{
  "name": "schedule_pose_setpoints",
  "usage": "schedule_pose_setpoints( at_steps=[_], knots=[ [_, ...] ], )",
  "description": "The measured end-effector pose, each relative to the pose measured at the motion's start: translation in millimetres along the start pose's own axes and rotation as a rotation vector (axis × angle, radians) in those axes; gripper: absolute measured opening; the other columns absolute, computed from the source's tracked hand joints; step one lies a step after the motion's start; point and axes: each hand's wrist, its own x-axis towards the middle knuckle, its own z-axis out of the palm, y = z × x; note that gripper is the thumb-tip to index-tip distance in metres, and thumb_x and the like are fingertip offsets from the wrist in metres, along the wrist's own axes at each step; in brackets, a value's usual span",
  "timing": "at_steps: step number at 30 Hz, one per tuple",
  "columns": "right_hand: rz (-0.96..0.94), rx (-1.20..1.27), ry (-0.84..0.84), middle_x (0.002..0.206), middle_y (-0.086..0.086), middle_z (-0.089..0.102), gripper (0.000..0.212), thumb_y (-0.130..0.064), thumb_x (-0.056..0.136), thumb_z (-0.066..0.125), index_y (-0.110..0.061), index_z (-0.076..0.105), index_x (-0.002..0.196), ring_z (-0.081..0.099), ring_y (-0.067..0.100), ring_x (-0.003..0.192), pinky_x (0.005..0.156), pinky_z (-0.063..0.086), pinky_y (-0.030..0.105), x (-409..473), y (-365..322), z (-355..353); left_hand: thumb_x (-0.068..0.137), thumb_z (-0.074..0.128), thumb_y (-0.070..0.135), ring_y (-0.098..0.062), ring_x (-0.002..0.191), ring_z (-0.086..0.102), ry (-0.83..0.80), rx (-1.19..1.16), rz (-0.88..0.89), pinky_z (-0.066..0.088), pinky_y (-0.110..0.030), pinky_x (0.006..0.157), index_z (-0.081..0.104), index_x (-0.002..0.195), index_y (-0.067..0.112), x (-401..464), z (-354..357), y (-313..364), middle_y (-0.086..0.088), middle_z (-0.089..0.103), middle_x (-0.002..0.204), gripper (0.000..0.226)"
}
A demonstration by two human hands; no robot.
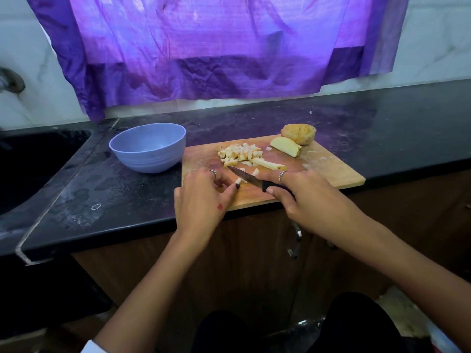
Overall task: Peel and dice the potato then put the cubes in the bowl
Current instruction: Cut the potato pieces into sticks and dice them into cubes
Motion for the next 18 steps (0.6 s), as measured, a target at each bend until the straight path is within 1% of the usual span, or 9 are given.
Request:
schedule_pose_setpoints(
  at_steps=[3,5,8,10,12,14,16,18],
  knots=[
    [-0.012,-0.006,-0.016,0.105,0.002,0.061,0.04,-0.035,0.099,0.044,-0.043,0.043,0.139,0.054,0.013,0.078,0.066,0.046,0.027,-2,0,-1,0.087,0.065,0.043,-0.011,0.092,0.054,0.018,0.005,0.017,0.041,-0.041,0.086,0.073,0.094,0.032,1,4,-3,0.009,0.063,0.093,0.016],
    [-0.019,0.001,-0.022,0.107,0.0,0.061,0.04,-0.034,0.1,0.044,-0.042,0.044,0.138,0.053,0.011,0.079,0.068,0.047,0.026,-4,-1,-2,0.088,0.064,0.042,-0.011,0.096,0.052,0.031,0.014,0.016,0.038,-0.04,0.087,0.072,0.096,0.033,1,8,-5,0.009,0.062,0.095,0.015],
    [-0.018,0.007,-0.028,0.106,-0.002,0.061,0.039,-0.034,0.1,0.044,-0.042,0.044,0.138,0.049,0.005,0.073,0.063,0.042,0.021,-4,0,-1,0.089,0.062,0.042,-0.011,0.097,0.05,0.057,0.029,0.018,0.032,-0.036,0.085,0.071,0.097,0.033,0,12,-6,0.009,0.06,0.096,0.015],
    [-0.012,0.009,-0.03,0.107,-0.003,0.059,0.039,-0.034,0.099,0.044,-0.042,0.044,0.138,0.045,0.003,0.069,0.058,0.036,0.017,-2,-1,-1,0.089,0.061,0.042,-0.012,0.097,0.05,0.063,0.035,0.026,0.031,-0.035,0.084,0.071,0.096,0.033,0,13,-6,0.01,0.059,0.096,0.015],
    [-0.004,0.0,-0.036,0.11,0.0,0.06,0.038,-0.034,0.099,0.044,-0.04,0.046,0.137,0.045,0.003,0.067,0.057,0.037,0.019,-1,-3,-2,0.089,0.061,0.042,-0.011,0.097,0.05,0.069,0.046,0.032,0.031,-0.035,0.083,0.071,0.096,0.033,1,14,-8,0.01,0.058,0.095,0.015],
    [0.001,-0.032,-0.052,0.106,0.001,0.059,0.038,-0.033,0.1,0.044,-0.038,0.047,0.137,0.044,0.004,0.064,0.054,0.037,0.02,2,-6,-3,0.09,0.06,0.043,-0.011,0.098,0.05,0.07,0.056,0.032,0.032,-0.035,0.083,0.071,0.096,0.032,1,15,-9,0.01,0.057,0.096,0.017],
    [0.0,-0.066,-0.063,0.097,0.0,0.056,0.036,-0.033,0.1,0.044,-0.035,0.048,0.136,0.041,0.004,0.063,0.052,0.035,0.021,3,-9,-1,0.09,0.061,0.042,-0.012,0.098,0.05,0.074,0.053,0.036,0.033,-0.035,0.084,0.071,0.096,0.031,1,15,-9,0.01,0.057,0.096,0.017],
    [0.002,-0.092,-0.083,0.094,0.001,0.054,0.036,-0.034,0.1,0.043,-0.033,0.047,0.135,0.041,0.009,0.069,0.056,0.036,0.025,4,-12,1,0.09,0.061,0.041,-0.012,0.098,0.051,0.084,0.046,0.036,0.032,-0.035,0.084,0.072,0.097,0.031,0,14,-7,0.009,0.058,0.095,0.016]
  ],
)
